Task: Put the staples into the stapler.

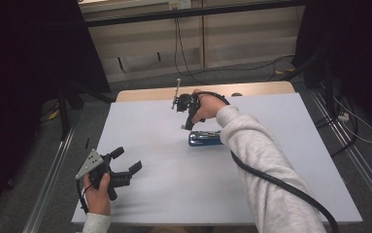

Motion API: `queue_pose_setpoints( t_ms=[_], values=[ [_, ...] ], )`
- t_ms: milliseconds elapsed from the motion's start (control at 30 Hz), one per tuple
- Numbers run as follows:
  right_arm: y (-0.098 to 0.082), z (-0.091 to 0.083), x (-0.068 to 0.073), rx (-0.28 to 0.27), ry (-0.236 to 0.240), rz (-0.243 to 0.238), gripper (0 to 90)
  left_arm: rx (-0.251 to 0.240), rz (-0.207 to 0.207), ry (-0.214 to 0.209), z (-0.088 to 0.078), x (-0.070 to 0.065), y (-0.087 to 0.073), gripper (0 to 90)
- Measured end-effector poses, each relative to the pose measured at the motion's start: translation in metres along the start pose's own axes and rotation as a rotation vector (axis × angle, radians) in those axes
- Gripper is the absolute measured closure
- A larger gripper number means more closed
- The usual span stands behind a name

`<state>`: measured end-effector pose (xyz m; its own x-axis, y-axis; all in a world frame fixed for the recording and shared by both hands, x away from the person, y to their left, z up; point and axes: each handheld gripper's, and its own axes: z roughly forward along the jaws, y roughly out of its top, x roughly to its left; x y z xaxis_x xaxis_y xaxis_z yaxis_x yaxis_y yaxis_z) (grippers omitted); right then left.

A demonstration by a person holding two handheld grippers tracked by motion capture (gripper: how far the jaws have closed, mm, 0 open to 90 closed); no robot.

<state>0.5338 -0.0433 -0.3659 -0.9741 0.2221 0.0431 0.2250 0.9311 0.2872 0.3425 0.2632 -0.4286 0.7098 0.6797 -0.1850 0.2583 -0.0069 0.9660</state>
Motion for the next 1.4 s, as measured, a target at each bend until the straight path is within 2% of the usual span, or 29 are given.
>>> queue_pose_setpoints(
  t_ms=[67, 167, 333, 633, 1400],
  values=[
    [-0.001, -0.001, 0.0, -0.003, 0.002, 0.001, 79.1, 0.007, 0.018, 0.003, -0.001, 0.001, 0.0, 2.6],
    [-0.002, -0.001, 0.0, -0.003, -0.005, 0.0, 79.1, -0.001, 0.003, -0.001, 0.0, 0.001, 0.0, 2.6],
    [-0.006, -0.003, -0.001, 0.0, -0.008, 0.004, 79.1, 0.012, 0.022, 0.0, 0.0, 0.001, 0.0, 2.6],
    [-0.015, -0.005, -0.002, -0.004, -0.008, 0.016, 79.1, 0.004, 0.011, 0.003, 0.001, 0.0, 0.0, 2.6],
    [-0.028, -0.006, -0.003, 0.001, -0.012, 0.02, 79.1, 0.022, 0.022, 0.005, 0.002, 0.0, -0.001, 2.6]
  ],
)
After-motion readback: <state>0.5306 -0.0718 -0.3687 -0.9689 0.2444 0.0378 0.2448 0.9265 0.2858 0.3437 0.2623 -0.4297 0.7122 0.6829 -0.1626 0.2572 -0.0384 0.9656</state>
